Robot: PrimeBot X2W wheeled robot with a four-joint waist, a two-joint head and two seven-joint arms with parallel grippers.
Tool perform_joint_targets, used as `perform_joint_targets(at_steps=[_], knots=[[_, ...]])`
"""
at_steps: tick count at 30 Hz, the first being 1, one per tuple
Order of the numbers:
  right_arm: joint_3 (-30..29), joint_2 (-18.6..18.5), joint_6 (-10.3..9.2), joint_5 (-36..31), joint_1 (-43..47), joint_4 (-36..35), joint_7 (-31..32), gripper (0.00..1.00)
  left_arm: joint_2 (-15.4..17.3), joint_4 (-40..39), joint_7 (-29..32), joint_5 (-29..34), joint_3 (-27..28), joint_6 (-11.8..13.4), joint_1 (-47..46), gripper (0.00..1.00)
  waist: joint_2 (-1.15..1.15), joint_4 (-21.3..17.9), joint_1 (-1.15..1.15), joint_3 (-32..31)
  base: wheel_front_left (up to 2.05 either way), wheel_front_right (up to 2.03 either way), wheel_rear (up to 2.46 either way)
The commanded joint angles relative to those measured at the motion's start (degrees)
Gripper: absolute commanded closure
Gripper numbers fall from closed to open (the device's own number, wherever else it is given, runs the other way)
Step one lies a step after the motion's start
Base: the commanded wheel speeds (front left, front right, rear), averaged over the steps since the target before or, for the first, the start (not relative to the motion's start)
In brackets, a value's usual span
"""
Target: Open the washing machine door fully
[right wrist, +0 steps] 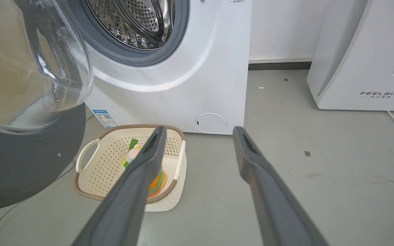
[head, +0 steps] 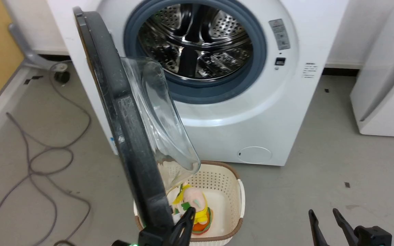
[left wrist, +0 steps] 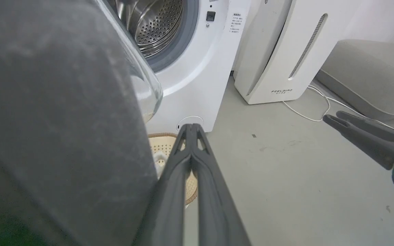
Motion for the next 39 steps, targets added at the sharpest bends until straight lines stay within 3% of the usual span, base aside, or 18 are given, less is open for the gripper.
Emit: perform_joint_targets(at_steps=[1, 11, 19, 30, 39], knots=[[-0.05, 0.22, 0.05, -0.08, -0.92, -0.29, -0.10, 0.00, 0.57, -0.40, -0.57, 0.28, 0.98, 0.80, 0.85, 1.00, 0.00, 0.89, 0.00, 0.39, 0.00, 0.00, 0.00], [-2.93, 0.22, 0.05, -0.35, 0.02, -0.23, -0.44, 0.00, 1.76, -6.60, -5.37, 0.75, 5.22, 6.03, 6.09, 1.00, 0.00, 8.94, 0.00, 1.20, 0.00, 0.00, 0.00], [-4.43, 0.22, 0.05, -0.68, 0.88, -1.85, -0.97, 0.00, 3.28, -8.13, -8.69, 0.03, 10.45, 8.32, 6.16, 1.00, 0.00, 15.57, 0.00, 1.89, 0.00, 0.00, 0.00], [-4.17, 0.22, 0.05, -2.18, 0.74, -4.94, -0.19, 0.00, 8.74, 0.35, -14.78, -3.70, 22.69, 8.69, 2.21, 1.00, 0.00, 16.47, 0.00, 1.79, 0.00, 0.00, 0.00], [-3.19, 0.22, 0.05, -2.30, 0.63, -7.45, -0.69, 0.00, 11.43, 12.59, -17.04, -7.83, 30.46, 5.49, -3.31, 1.00, 0.00, 15.36, 0.00, 1.90, 0.00, 0.00, 0.00]])
